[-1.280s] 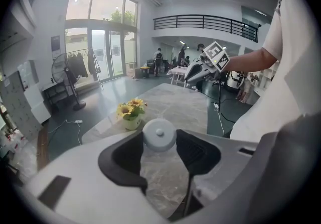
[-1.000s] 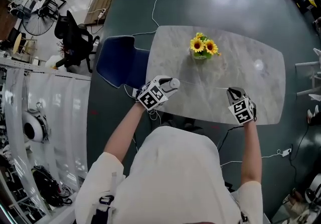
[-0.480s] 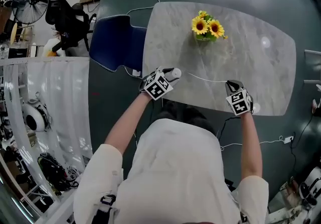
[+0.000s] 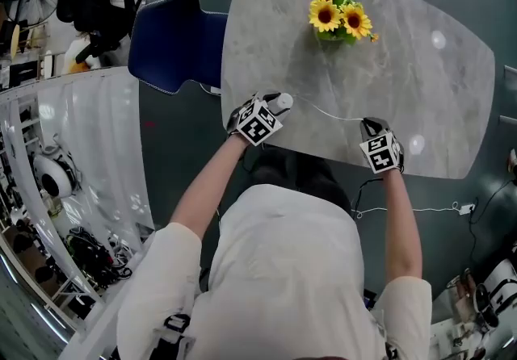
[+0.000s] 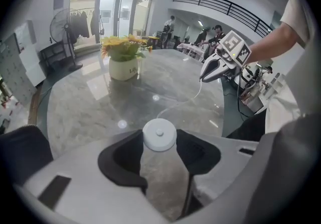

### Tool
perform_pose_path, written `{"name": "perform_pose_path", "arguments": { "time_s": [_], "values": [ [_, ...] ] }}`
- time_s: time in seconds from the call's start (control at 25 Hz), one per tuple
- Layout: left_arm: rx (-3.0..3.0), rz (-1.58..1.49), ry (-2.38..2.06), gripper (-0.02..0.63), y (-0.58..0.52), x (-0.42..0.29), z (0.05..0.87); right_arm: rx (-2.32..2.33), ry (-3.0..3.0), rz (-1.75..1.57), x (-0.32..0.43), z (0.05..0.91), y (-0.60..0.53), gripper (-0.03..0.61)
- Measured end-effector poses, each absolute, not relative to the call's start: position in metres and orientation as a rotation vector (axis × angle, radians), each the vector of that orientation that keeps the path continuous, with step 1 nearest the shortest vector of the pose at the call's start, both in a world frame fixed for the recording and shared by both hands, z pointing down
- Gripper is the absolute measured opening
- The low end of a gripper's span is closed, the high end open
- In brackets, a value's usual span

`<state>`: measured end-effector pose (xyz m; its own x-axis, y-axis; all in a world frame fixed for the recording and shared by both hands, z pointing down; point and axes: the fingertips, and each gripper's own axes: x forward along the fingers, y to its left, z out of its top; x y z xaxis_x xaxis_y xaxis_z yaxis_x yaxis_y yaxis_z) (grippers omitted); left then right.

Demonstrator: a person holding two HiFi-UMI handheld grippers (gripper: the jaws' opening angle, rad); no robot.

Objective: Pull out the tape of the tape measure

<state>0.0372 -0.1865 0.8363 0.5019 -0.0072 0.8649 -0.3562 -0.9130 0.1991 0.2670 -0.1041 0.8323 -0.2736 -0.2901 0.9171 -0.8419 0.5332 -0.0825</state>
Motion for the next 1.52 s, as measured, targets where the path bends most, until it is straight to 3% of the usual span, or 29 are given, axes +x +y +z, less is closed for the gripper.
{"name": "perform_pose_path", "arguments": {
  "time_s": [0.92, 1.0, 1.52],
  "values": [
    [2.284, 1.568, -0.465, 0.227, -0.164, 0.052, 0.918, 0.791, -1.796, 0.618, 0.263, 0.903, -0.094, 0.051],
    [2.271, 1.559, -0.476, 0.244, -0.162, 0.053, 0.917, 0.783, -1.795, 0.627, 0.264, 0.901, -0.092, 0.123],
    [2.340, 1.371, -0.655, 0.245, -0.163, 0.053, 0.838, 0.959, -1.914, 0.638, 0.277, 0.821, -0.099, 0.124]
  ]
}}
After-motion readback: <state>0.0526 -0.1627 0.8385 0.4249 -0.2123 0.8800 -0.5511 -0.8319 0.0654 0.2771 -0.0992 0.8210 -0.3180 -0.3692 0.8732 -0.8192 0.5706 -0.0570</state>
